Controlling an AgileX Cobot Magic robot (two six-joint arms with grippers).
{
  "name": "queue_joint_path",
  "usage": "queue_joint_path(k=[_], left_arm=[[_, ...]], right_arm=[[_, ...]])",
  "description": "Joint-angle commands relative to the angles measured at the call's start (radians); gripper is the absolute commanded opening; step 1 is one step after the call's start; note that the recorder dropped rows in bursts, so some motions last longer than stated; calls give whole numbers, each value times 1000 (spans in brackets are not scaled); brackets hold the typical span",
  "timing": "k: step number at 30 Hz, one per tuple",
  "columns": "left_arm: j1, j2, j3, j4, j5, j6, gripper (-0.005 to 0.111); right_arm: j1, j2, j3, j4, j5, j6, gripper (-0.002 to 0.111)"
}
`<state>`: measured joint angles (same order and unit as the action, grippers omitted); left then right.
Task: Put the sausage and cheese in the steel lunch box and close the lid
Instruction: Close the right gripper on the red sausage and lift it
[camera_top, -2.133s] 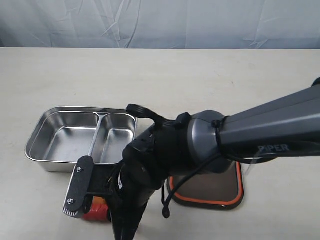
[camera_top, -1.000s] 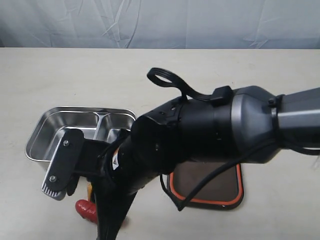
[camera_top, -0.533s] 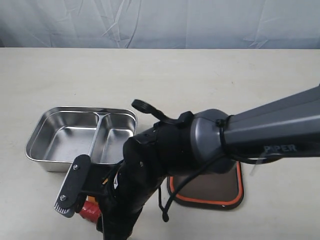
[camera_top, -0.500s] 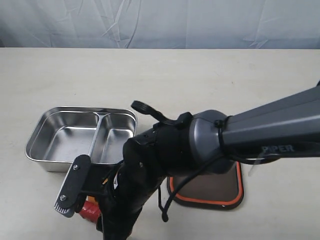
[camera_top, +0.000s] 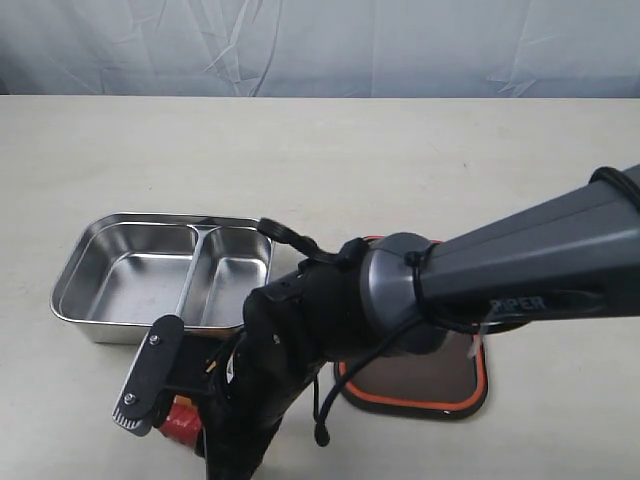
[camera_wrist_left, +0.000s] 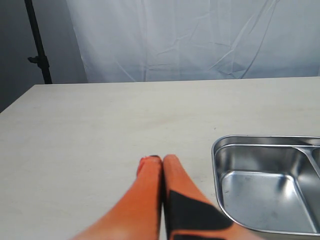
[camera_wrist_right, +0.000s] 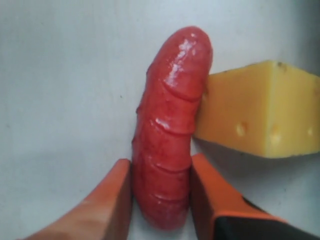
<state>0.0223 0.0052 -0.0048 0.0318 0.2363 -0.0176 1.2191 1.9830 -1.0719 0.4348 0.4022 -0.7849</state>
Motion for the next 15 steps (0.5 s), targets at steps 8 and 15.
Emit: queue_joint_path(k=[8, 15], left_arm=[[6, -5, 5, 0, 3, 0, 0], [6, -5, 5, 0, 3, 0, 0]], right_arm=[[-1, -47, -82, 4, 112, -8, 0], [-3, -125, -113, -53, -72, -8, 0]])
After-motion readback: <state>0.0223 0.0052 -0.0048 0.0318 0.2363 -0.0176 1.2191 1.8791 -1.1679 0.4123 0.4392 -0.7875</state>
